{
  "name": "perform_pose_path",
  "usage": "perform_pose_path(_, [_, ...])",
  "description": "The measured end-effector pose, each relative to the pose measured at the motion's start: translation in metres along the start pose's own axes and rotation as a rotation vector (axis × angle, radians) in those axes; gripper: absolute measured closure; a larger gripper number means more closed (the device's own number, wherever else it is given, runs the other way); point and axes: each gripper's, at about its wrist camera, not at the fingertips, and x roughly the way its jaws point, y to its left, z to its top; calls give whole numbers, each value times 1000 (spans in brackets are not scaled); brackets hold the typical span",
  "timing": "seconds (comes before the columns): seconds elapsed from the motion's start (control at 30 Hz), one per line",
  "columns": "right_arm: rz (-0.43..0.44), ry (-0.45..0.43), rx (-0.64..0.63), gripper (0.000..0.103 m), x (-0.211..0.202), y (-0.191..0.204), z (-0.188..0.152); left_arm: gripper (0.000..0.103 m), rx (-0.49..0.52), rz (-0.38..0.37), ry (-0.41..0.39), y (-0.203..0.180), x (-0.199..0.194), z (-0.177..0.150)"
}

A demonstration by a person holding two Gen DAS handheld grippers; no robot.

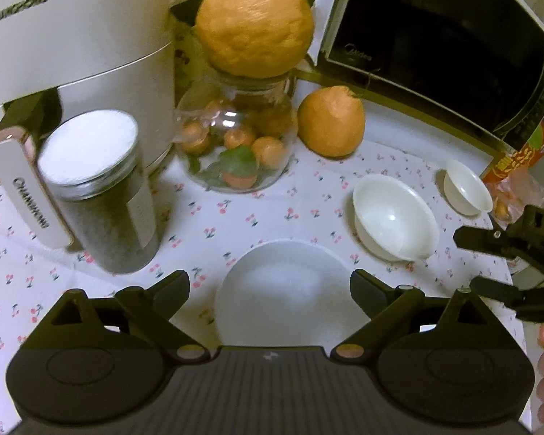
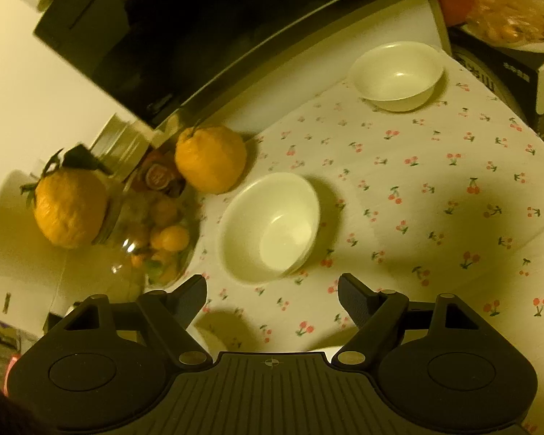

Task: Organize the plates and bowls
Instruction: 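Move both grippers to the rim of the smaller white bowl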

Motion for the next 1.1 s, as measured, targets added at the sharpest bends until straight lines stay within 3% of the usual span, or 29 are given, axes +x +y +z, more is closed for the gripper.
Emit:
perform_pose_path(0.77, [-63, -26, 66, 22, 43, -34, 26, 8, 52, -36, -70, -37, 55, 23])
perform_pose_path(1.1, [-48, -42, 60, 22, 61, -35, 32, 15, 81, -86, -107, -45, 72, 29])
